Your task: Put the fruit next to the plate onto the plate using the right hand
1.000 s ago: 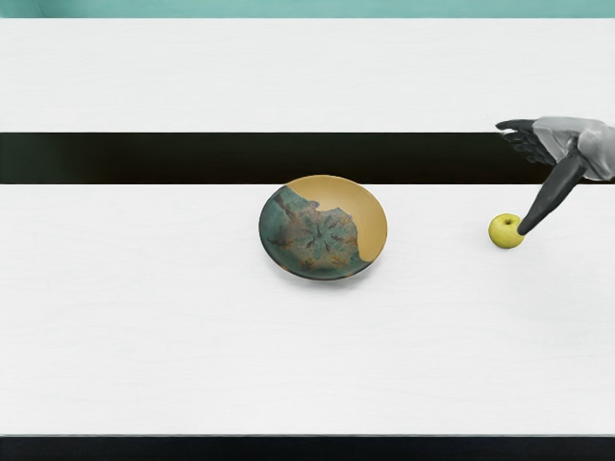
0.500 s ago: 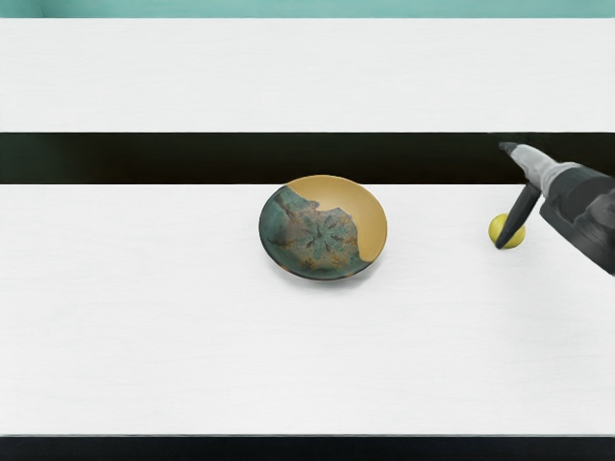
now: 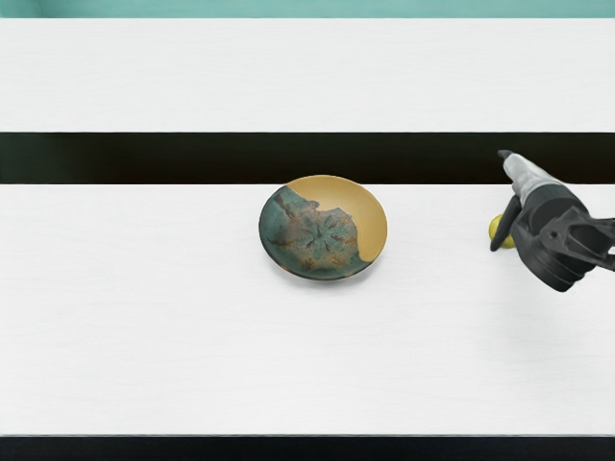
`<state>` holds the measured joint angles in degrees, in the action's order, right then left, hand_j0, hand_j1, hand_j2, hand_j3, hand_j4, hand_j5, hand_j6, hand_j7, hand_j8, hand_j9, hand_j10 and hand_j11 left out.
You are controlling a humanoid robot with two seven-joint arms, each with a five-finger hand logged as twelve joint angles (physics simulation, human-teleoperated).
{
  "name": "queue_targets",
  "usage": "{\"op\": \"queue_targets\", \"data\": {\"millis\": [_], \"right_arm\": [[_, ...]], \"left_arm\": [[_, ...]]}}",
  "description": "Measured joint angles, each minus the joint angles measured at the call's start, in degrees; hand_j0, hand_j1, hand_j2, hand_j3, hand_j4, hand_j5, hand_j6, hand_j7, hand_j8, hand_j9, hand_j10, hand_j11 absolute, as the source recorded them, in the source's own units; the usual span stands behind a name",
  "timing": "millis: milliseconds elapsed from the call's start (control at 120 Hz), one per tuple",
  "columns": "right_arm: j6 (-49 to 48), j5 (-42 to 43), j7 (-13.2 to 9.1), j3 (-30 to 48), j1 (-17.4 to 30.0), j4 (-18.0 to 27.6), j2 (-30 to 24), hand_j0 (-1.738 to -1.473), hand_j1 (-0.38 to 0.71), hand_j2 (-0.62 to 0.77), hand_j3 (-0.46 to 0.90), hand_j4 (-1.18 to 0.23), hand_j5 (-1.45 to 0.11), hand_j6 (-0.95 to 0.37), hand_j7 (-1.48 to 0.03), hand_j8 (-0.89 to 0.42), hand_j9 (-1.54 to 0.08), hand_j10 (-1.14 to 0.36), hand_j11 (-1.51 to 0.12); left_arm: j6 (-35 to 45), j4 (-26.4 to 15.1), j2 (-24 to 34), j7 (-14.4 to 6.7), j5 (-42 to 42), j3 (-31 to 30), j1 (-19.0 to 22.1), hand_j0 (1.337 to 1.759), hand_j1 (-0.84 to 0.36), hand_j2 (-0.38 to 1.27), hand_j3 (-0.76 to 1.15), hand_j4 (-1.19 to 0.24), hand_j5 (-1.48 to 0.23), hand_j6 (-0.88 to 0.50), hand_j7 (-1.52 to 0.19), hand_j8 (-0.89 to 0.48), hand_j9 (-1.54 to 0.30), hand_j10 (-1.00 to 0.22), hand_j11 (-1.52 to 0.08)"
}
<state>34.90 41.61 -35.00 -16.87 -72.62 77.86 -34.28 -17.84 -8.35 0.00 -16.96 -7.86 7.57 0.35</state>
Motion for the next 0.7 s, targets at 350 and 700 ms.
{"op": "queue_targets", "data": {"millis": [350, 700], "right_arm": [[0.11, -0.24, 0.00, -2.57, 1.08, -2.54, 1.61, -1.658, -0.18, -0.03, 0.00, -0.14, -0.18, -0.14, -0.18, -0.14, -0.18, -0.14, -0.18], [0.10, -0.33, 0.01, -2.51, 0.97, -2.70, 1.66, -1.658, -0.01, -0.03, 0.00, -0.30, -0.39, -0.30, -0.39, -0.30, -0.39, -0.30, -0.39]], "left_arm": [[0.00, 0.00, 0.00, 0.00, -0.01, 0.00, 0.00, 1.658, 0.34, 0.00, 0.00, -0.01, -0.01, -0.01, -0.01, -0.01, -0.01, -0.01, -0.01], [0.00, 0.00, 0.00, 0.00, -0.02, 0.00, 0.00, 1.658, 0.34, 0.00, 0.00, -0.01, -0.01, -0.01, -0.01, -0.01, -0.01, -0.01, -0.01]]}}
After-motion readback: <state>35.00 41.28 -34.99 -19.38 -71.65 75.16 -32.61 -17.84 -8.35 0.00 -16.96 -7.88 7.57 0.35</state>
